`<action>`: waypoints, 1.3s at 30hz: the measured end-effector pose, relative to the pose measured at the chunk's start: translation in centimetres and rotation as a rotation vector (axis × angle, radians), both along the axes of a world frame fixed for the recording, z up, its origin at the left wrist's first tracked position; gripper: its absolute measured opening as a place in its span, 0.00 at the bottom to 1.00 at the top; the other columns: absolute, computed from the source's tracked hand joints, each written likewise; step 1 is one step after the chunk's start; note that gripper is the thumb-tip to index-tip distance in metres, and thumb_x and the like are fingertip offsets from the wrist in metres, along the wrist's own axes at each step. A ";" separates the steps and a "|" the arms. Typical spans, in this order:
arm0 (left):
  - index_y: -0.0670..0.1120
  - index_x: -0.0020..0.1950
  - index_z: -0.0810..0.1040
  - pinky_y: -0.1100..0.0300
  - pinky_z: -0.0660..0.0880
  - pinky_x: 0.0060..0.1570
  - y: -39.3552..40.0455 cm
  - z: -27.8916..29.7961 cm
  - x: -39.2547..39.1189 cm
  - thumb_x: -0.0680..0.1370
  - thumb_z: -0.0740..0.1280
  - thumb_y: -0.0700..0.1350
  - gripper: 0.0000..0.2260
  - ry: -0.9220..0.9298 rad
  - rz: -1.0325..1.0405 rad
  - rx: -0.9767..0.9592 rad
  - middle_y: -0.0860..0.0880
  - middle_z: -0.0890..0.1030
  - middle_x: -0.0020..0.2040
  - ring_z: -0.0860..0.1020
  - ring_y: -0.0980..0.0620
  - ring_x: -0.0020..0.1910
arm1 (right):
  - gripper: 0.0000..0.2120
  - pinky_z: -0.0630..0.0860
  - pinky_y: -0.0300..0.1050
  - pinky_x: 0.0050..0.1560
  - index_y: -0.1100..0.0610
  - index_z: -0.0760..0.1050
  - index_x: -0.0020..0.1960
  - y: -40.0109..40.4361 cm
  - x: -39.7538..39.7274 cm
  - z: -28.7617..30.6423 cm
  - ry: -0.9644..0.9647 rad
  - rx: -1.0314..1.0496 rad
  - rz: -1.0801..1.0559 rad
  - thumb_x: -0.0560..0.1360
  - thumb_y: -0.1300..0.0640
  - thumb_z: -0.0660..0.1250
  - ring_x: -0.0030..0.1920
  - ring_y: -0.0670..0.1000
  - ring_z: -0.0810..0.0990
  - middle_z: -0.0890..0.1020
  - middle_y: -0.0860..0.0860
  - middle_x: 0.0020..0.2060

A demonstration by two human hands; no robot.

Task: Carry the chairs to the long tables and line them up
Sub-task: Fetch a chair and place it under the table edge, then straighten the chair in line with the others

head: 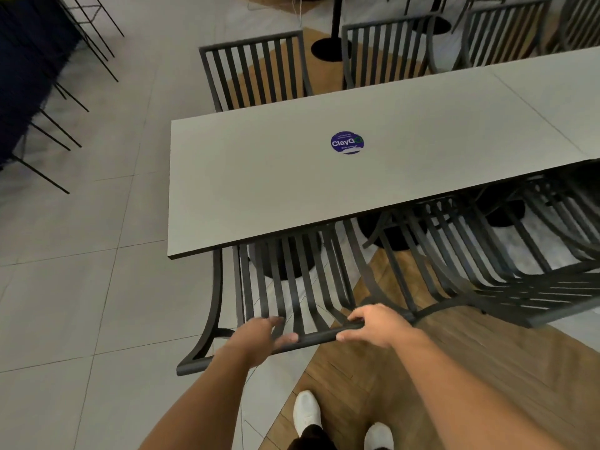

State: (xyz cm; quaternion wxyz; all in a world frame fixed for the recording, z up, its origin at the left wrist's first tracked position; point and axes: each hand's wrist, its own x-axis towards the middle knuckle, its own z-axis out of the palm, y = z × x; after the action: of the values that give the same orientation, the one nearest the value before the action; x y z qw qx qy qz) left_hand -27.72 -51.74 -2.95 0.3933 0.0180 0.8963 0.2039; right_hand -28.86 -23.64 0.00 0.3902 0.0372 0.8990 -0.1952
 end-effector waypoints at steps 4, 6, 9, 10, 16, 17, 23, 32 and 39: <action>0.54 0.74 0.72 0.52 0.79 0.60 5.0 1.8 -1.6 0.82 0.61 0.62 0.23 0.103 -0.028 0.029 0.49 0.80 0.63 0.80 0.51 0.57 | 0.27 0.77 0.48 0.59 0.50 0.78 0.68 4.0 0.5 1.2 0.150 0.025 -0.124 0.78 0.33 0.63 0.61 0.51 0.79 0.80 0.49 0.62; 0.54 0.71 0.74 0.52 0.79 0.60 7.8 2.4 -2.3 0.84 0.59 0.59 0.18 0.153 -0.078 0.027 0.50 0.82 0.59 0.80 0.52 0.55 | 0.22 0.77 0.48 0.58 0.50 0.79 0.67 7.1 0.7 1.6 0.206 0.061 -0.145 0.81 0.37 0.62 0.59 0.52 0.79 0.81 0.49 0.61; 0.52 0.69 0.77 0.53 0.79 0.57 12.4 3.1 -3.1 0.85 0.59 0.56 0.16 0.195 -0.121 0.033 0.51 0.83 0.57 0.81 0.52 0.53 | 0.18 0.77 0.47 0.55 0.50 0.80 0.65 12.0 1.0 2.2 0.232 0.107 -0.181 0.82 0.41 0.62 0.57 0.52 0.80 0.82 0.49 0.59; 0.51 0.68 0.77 0.54 0.79 0.56 14.1 3.4 -3.2 0.85 0.59 0.55 0.15 0.205 -0.136 0.036 0.50 0.83 0.57 0.81 0.51 0.53 | 0.17 0.77 0.47 0.54 0.50 0.80 0.64 13.9 1.1 2.2 0.241 0.118 -0.189 0.82 0.42 0.63 0.56 0.52 0.80 0.83 0.49 0.57; 0.49 0.65 0.79 0.50 0.80 0.53 25.1 3.6 -3.3 0.86 0.58 0.52 0.14 0.233 -0.157 0.004 0.48 0.84 0.53 0.82 0.48 0.49 | 0.15 0.80 0.50 0.53 0.49 0.80 0.62 25.8 1.4 2.6 0.257 0.166 -0.162 0.82 0.44 0.62 0.52 0.51 0.81 0.84 0.48 0.54; 0.50 0.65 0.79 0.50 0.80 0.53 27.0 3.5 -3.1 0.86 0.58 0.53 0.15 0.239 -0.147 -0.003 0.49 0.84 0.52 0.82 0.48 0.49 | 0.14 0.80 0.51 0.54 0.49 0.80 0.61 27.7 1.3 2.9 0.262 0.170 -0.142 0.82 0.44 0.62 0.52 0.51 0.81 0.84 0.48 0.53; 0.47 0.61 0.80 0.48 0.81 0.52 38.8 2.9 -1.5 0.85 0.58 0.53 0.15 0.260 -0.086 0.019 0.47 0.84 0.52 0.82 0.45 0.50 | 0.15 0.78 0.51 0.56 0.50 0.79 0.64 38.1 0.8 3.9 0.309 0.201 -0.018 0.83 0.45 0.62 0.57 0.53 0.79 0.81 0.50 0.58; 0.48 0.60 0.81 0.50 0.79 0.52 50.3 3.2 -1.3 0.86 0.57 0.52 0.14 0.294 -0.134 0.050 0.47 0.83 0.52 0.81 0.46 0.50 | 0.17 0.76 0.52 0.61 0.50 0.76 0.68 49.1 -0.1 3.2 0.295 0.215 -0.016 0.83 0.45 0.62 0.64 0.53 0.75 0.78 0.49 0.62; 0.48 0.58 0.80 0.53 0.78 0.50 55.0 2.8 -5.8 0.86 0.58 0.51 0.13 0.297 -0.266 0.088 0.50 0.82 0.48 0.80 0.49 0.47 | 0.18 0.75 0.52 0.62 0.50 0.76 0.69 54.1 -1.3 2.6 0.243 0.281 -0.086 0.82 0.45 0.63 0.64 0.54 0.75 0.78 0.50 0.63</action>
State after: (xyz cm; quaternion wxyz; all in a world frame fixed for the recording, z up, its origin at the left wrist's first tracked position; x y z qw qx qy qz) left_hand -33.57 3.24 -0.11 0.2789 0.1832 0.9245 0.1843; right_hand -30.18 30.42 2.63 0.2610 0.1057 0.9556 -0.0871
